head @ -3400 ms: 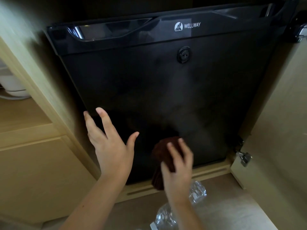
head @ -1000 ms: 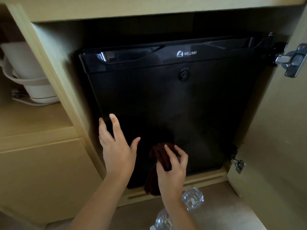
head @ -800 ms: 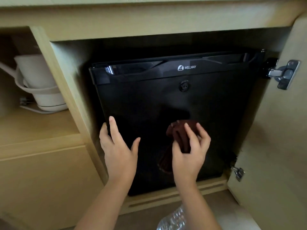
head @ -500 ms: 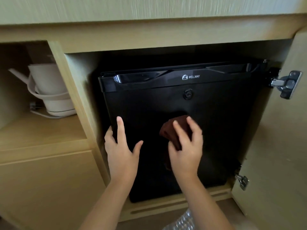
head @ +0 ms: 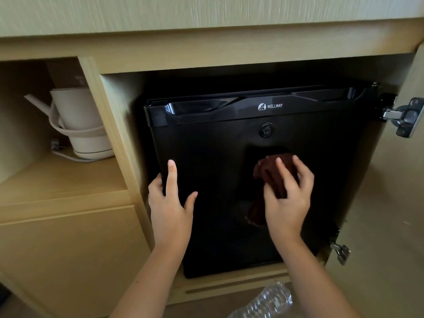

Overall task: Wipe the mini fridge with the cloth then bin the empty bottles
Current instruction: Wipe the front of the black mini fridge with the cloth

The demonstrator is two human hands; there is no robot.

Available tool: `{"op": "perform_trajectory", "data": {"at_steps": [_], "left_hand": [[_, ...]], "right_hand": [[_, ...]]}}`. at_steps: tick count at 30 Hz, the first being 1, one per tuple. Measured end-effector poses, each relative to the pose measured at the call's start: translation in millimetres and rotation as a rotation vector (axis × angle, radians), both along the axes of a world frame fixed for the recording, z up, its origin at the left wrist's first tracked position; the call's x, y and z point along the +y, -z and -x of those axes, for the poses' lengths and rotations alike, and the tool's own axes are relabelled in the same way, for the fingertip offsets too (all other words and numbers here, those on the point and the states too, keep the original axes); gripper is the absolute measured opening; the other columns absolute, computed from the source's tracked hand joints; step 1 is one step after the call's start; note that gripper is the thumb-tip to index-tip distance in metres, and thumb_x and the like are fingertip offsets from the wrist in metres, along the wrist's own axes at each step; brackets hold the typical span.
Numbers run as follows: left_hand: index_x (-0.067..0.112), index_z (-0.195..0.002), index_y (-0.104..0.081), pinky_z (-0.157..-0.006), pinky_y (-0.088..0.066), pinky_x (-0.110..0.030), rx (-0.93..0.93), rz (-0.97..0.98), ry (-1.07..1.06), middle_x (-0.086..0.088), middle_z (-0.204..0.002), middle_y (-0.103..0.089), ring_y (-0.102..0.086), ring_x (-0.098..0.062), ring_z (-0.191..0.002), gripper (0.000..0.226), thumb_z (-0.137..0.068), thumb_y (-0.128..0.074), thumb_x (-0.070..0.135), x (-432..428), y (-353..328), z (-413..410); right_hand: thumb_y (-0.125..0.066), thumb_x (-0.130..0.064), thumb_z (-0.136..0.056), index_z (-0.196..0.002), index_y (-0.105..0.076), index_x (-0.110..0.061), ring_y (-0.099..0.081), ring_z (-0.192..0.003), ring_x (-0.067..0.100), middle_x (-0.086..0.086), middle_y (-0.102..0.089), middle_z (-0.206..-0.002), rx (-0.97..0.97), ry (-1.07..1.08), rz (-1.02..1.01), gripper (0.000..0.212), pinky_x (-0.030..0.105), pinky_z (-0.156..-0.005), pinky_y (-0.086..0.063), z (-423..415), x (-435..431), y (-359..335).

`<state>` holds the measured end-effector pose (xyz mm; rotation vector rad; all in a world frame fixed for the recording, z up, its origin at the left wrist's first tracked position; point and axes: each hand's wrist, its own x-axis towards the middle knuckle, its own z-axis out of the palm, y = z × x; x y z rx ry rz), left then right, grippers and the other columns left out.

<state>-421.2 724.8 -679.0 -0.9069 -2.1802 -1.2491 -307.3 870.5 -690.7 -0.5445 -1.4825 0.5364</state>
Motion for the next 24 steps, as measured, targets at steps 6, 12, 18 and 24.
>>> {"op": "perform_trajectory", "data": {"at_steps": [6, 12, 18, 24], "left_hand": [[0.042, -0.136, 0.002, -0.096, -0.042, -0.042, -0.005, 0.023, -0.011, -0.017, -0.138, -0.030, -0.033, -0.028, -0.127, 0.090, -0.081, -0.067, 0.024, 0.3, 0.1, 0.5], [0.043, -0.136, 0.004, -0.097, -0.042, -0.046, -0.011, 0.029, 0.002, -0.014, -0.139, -0.030, -0.033, -0.026, -0.128, 0.089, -0.083, -0.065, 0.023, -2.5, -0.8, 1.1], [0.049, -0.132, 0.006, -0.096, -0.043, -0.042, -0.001, 0.031, 0.040, -0.011, -0.138, -0.031, -0.039, -0.023, -0.124, 0.086, -0.086, -0.061, 0.022, -8.7, -0.9, 5.1], [0.053, -0.132, 0.000, -0.089, -0.047, -0.044, 0.020, 0.042, 0.084, -0.009, -0.129, -0.038, -0.050, -0.028, -0.107, 0.085, -0.086, -0.062, 0.017, -14.2, -1.6, 9.1]], "right_hand": [[-0.068, 0.003, -0.068, -0.115, -0.063, -0.016, -0.044, -0.116, 0.025, 0.006, -0.040, -0.134, -0.236, -0.048, -0.207, 0.051, 0.022, -0.103, -0.033, 19.2, -38.0, 36.1], [-0.068, 0.005, -0.069, -0.114, -0.063, -0.012, -0.046, -0.117, 0.025, 0.012, -0.048, -0.130, -0.300, -0.131, -0.309, 0.048, 0.021, -0.105, -0.030, -4.8, -10.9, 22.7], [-0.071, 0.007, -0.071, -0.118, -0.060, -0.007, -0.041, -0.123, 0.030, 0.015, -0.043, -0.133, -0.215, -0.008, -0.172, 0.050, 0.017, -0.106, -0.029, -11.5, 7.6, 2.6], [-0.068, -0.001, -0.071, -0.116, -0.061, -0.015, -0.050, -0.105, 0.033, 0.016, -0.048, -0.132, -0.274, -0.081, -0.391, 0.048, 0.030, -0.096, -0.039, 14.7, -22.2, 24.9]]}}
